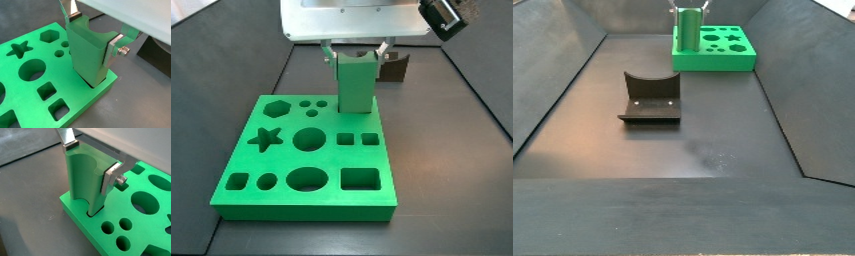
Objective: Pick up the arch object. Move up. Move to above the board. Insert the arch object.
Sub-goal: Insert the arch object.
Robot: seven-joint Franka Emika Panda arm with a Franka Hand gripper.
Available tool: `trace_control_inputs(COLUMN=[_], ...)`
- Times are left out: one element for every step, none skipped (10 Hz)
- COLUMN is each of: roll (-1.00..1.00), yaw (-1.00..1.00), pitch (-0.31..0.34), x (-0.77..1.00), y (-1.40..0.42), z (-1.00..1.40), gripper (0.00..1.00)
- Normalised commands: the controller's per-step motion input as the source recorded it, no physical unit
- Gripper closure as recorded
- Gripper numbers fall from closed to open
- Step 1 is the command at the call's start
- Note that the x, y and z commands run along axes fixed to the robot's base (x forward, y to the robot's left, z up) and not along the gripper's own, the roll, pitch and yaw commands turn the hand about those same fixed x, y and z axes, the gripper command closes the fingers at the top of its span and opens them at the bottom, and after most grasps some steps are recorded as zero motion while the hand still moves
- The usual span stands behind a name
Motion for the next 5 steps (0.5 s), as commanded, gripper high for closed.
trace_control_inputs(roll=[-0.09, -0.12, -0.16, -0.15, 0.00], yaw=[-0.09, -0.16, -0.29, -0.27, -0.10], pitch=[-0.043, -0.021, -0.037, -0.050, 0.000], x=[-0.01, -0.09, -0.12, -0.11, 0.00], y=[0.01, 0.05, 0.00, 0.00, 0.00], z=[-0.33, -0.20, -0.05, -0.07, -0.37], gripper=[1.00, 1.00, 1.00, 1.00, 1.00])
